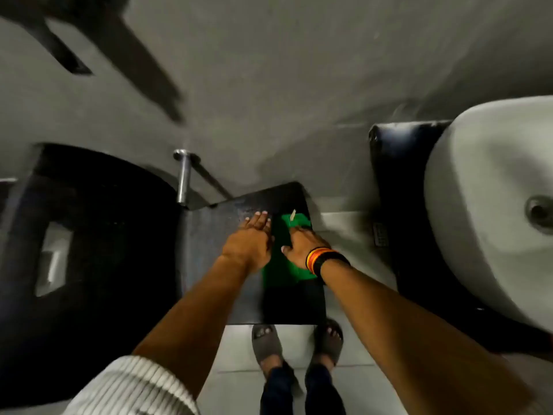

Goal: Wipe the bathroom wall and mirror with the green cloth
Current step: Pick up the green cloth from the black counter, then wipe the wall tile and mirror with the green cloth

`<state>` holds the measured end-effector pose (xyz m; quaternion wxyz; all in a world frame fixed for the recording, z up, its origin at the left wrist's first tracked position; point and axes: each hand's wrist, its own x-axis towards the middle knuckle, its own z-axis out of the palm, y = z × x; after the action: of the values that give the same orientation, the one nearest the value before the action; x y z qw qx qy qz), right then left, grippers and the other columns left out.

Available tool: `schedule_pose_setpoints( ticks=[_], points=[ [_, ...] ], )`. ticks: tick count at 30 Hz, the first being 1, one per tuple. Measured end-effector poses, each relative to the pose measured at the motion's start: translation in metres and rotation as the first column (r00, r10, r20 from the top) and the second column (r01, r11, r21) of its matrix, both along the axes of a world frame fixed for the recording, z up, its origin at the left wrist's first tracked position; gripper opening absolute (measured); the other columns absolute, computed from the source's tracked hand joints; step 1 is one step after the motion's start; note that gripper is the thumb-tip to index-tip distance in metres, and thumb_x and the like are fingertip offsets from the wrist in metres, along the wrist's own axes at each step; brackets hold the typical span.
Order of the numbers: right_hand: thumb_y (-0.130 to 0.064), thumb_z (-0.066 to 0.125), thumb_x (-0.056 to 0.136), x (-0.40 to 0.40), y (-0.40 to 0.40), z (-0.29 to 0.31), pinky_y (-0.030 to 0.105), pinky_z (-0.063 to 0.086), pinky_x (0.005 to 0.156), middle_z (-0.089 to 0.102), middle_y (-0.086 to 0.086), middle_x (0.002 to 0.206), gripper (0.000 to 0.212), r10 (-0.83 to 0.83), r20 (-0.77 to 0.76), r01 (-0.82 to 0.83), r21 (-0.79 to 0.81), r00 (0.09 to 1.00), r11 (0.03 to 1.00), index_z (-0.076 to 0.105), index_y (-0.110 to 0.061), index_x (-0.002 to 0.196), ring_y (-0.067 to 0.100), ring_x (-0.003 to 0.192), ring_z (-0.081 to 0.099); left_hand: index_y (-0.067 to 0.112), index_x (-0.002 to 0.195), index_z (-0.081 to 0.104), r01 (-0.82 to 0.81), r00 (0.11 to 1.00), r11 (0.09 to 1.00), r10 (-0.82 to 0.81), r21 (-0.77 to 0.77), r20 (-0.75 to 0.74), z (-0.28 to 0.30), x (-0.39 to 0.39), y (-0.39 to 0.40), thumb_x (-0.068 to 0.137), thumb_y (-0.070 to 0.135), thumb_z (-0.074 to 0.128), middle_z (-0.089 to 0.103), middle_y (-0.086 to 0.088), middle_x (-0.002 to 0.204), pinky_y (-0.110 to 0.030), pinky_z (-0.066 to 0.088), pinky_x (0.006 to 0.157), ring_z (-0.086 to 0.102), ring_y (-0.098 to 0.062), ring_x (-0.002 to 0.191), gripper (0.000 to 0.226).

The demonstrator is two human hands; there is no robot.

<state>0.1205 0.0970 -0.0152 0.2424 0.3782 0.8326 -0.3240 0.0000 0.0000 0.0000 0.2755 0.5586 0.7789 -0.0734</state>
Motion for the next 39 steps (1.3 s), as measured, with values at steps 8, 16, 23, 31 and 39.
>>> schedule_pose_setpoints(
  ticks=[8, 16, 23, 31, 39],
  points=[
    [-0.05, 0.064, 0.079, -0.016, -0.022, -0.11, 0.066, 0.028, 0.11, -0.015, 0.009, 0.163, 0.108, -0.098, 0.097, 0.09, 0.082, 0.99, 0.993, -0.005, -0.016, 0.154, 0.037, 0.15, -0.005, 0.005, 0.154, 0.014, -0.08, 0.996, 0.995, 0.083, -0.066, 0.044, -0.098, 0.002, -0.019, 0.099, 0.03, 0.03, 0.008, -0.012, 0.165, -0.038, 0.005, 0.124, 0.006, -0.025, 0.153, 0.062],
    [-0.02, 0.072, 0.076, -0.03, -0.028, -0.129, 0.05, 0.046, 0.096, 0.019, 0.017, 0.155, 0.091, -0.106, 0.095, 0.086, 0.191, 0.99, 0.978, 0.019, -0.023, 0.15, 0.041, 0.13, 0.033, 0.007, 0.155, 0.012, -0.118, 0.992, 0.99, 0.122, -0.077, 0.042, -0.109, -0.001, -0.037, 0.098, 0.032, 0.02, 0.007, -0.01, 0.166, -0.037, 0.004, 0.125, 0.005, -0.024, 0.153, 0.062],
    [-0.024, 0.061, 0.076, -0.008, 0.016, -0.004, 0.044, 0.039, 0.099, 0.048, 0.008, 0.133, 0.059, 0.074, -0.002, -0.069, 0.333, 0.997, 0.94, 0.047, -0.025, 0.133, 0.033, 0.118, 0.047, 0.0, 0.142, 0.045, -0.048, 0.997, 0.996, 0.052, 0.081, -0.057, -0.004, -0.014, 0.005, 0.085, 0.036, 0.014, 0.037, -0.015, 0.155, -0.038, 0.024, 0.119, 0.037, -0.029, 0.143, 0.074],
    [-0.023, 0.05, 0.072, 0.007, 0.086, 0.235, 0.046, 0.047, 0.093, 0.058, 0.004, 0.126, 0.051, 0.21, -0.311, 0.066, 0.686, 0.927, 0.725, 0.058, -0.031, 0.122, 0.032, 0.108, 0.055, 0.005, 0.123, 0.066, 0.187, 0.955, 0.897, -0.071, 0.401, -0.287, 0.23, -0.016, 0.081, 0.084, 0.032, 0.033, 0.054, -0.006, 0.14, -0.037, 0.042, 0.105, 0.057, -0.022, 0.127, 0.058],
    [-0.019, 0.055, 0.072, 0.058, 0.163, 0.489, 0.043, 0.048, 0.088, 0.057, 0.007, 0.133, 0.053, 0.364, -0.442, 0.333, 0.885, 0.82, 0.325, 0.061, -0.029, 0.125, 0.033, 0.105, 0.056, 0.004, 0.154, 0.013, 0.34, 0.898, 0.664, -0.02, 0.666, -0.439, 0.488, -0.003, 0.148, 0.102, 0.031, 0.021, 0.007, -0.014, 0.165, -0.035, 0.0, 0.123, 0.005, -0.026, 0.153, 0.059]
  ],
)
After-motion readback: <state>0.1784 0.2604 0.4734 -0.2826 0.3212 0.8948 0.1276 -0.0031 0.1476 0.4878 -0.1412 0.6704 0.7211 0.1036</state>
